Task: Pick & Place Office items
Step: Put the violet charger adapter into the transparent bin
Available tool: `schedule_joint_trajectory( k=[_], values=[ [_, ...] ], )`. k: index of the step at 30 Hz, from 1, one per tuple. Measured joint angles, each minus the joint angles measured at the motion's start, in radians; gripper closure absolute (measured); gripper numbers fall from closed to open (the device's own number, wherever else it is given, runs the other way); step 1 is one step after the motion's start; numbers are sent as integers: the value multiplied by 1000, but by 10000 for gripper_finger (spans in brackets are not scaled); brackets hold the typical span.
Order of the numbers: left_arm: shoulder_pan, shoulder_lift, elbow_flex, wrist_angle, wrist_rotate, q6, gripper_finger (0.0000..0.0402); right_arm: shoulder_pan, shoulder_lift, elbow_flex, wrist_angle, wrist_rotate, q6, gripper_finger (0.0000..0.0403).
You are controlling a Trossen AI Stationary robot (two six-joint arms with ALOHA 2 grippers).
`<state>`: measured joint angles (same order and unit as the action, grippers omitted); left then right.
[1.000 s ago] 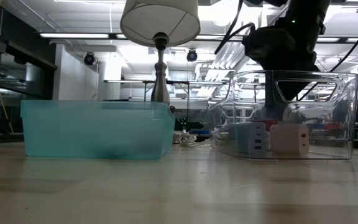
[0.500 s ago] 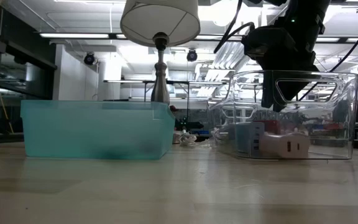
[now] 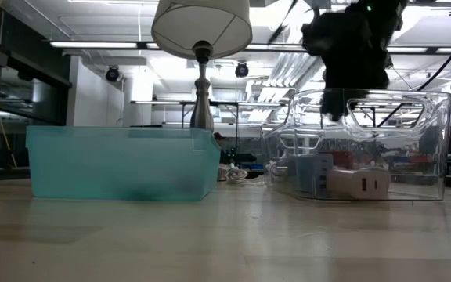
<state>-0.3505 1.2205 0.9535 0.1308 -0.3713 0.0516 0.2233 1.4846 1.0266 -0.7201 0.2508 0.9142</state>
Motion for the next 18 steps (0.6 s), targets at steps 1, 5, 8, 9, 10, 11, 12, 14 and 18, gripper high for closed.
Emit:
schedule_joint_trajectory(
  k=[1, 5, 8, 9, 10, 11, 12, 14, 18],
  values=[
    [-5, -4, 0, -11, 1, 0, 174, -2, -2, 10, 7, 0, -17, 230],
    [-28, -15, 0, -49, 3, -5, 174, -3, -27, 23, 27, -14, -91, 230],
    [-50, -19, 0, -81, 4, -32, 174, -3, -49, 27, 85, -20, -138, 230],
    [-56, -23, 0, -98, 4, -42, 174, -3, -54, 27, 94, -22, -153, 230],
    [-64, -27, 0, -116, 4, -55, 174, -3, -58, 27, 113, -21, -169, 230],
    [-74, -28, 0, -124, 3, -71, 174, -3, -64, 27, 139, -29, -185, 230],
    [-83, -30, 0, -131, 4, -85, 174, -3, -73, 27, 151, -40, -196, 230],
    [-99, -39, 0, -168, 4, -110, 174, -3, -84, 24, 162, -68, -217, 230],
    [-135, -61, 0, -264, 6, -192, 174, 6, -100, 25, 225, -126, -256, 230]
  ],
)
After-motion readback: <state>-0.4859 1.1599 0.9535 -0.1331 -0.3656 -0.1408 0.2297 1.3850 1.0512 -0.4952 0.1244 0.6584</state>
